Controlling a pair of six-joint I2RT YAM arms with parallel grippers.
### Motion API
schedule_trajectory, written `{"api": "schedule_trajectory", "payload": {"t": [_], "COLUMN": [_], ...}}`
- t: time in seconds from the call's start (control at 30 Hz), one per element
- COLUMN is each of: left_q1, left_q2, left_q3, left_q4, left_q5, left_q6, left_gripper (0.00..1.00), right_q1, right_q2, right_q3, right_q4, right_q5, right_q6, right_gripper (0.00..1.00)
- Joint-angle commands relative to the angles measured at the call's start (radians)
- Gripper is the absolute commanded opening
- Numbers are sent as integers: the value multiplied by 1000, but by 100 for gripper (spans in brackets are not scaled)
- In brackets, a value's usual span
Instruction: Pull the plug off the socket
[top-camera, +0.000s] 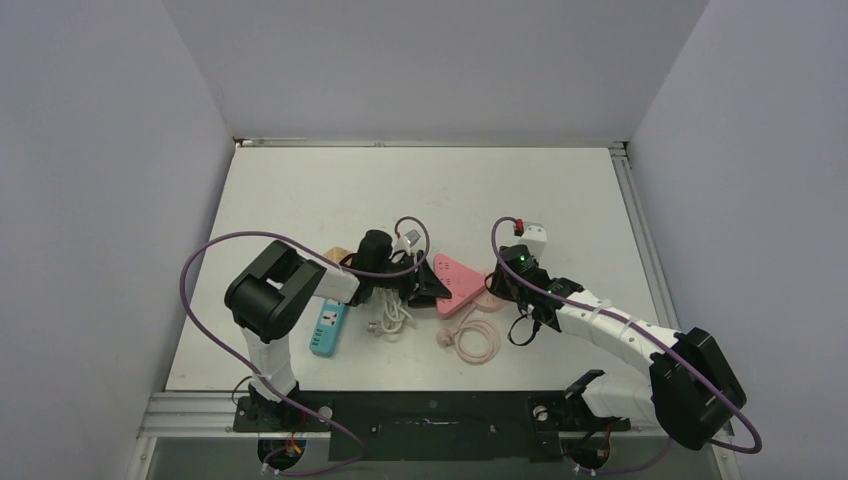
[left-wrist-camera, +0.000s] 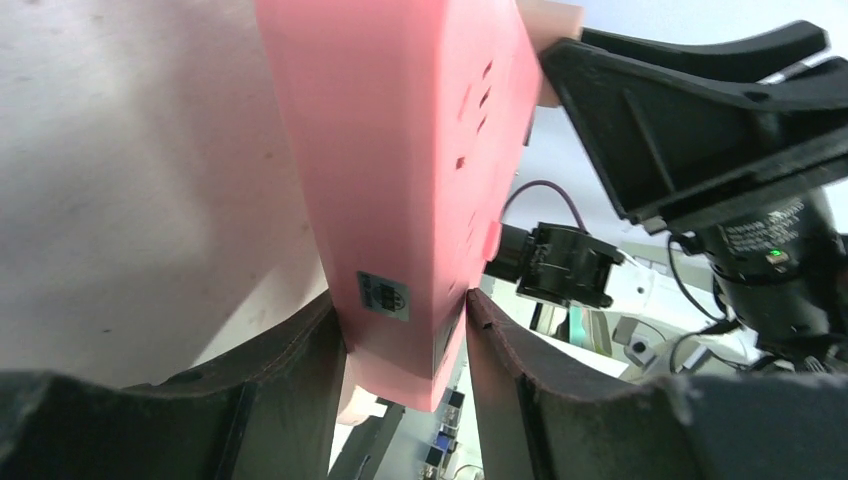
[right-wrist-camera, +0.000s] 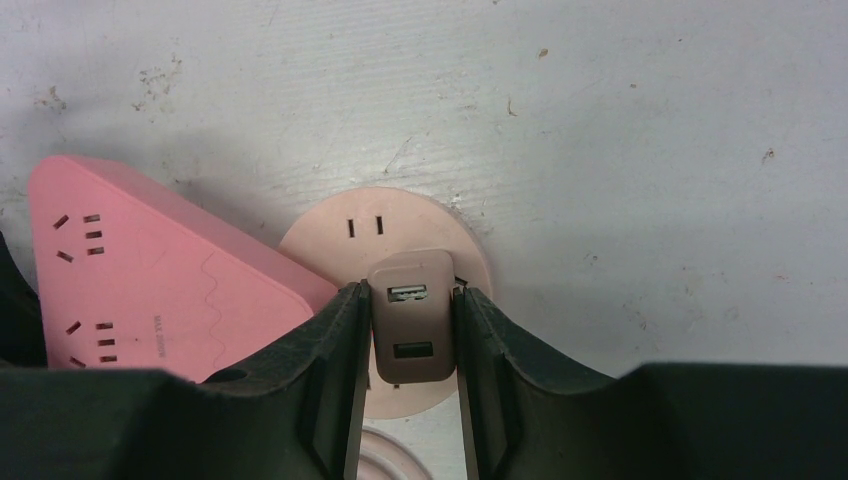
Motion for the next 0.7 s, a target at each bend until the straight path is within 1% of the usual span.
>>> {"api": "schedule_trajectory", "payload": {"t": [0.0, 0.17, 0.43, 0.5, 0.6, 0.67], "left_q1": [-4, -20, -37, -35, -27, -20], "left_q2": [-5, 32, 48, 43, 21, 2], "left_q3": [61, 72, 80, 72, 49, 46], "left_q4": [-192, -246, -247, -196, -65, -28], "left_q5": [-51, -58, -47, -29, 2, 11], "left_q6": [136, 157, 162, 143, 79, 70], "left_gripper": [43, 43, 45, 45, 44, 43], "right_q1": [3, 3, 3, 3, 3, 3], "right_q2": [26, 26, 19, 19, 16, 15], "right_q3": [-9, -12, -21, -21, -22, -26], "right_q4": [-28, -26, -24, -25, -26, -25], "right_q5": [-15, -16, -13, -13, -14, -12], "right_q6": [9, 9, 11, 11, 9, 9], "right_gripper": [24, 24, 24, 24, 24, 24]}}
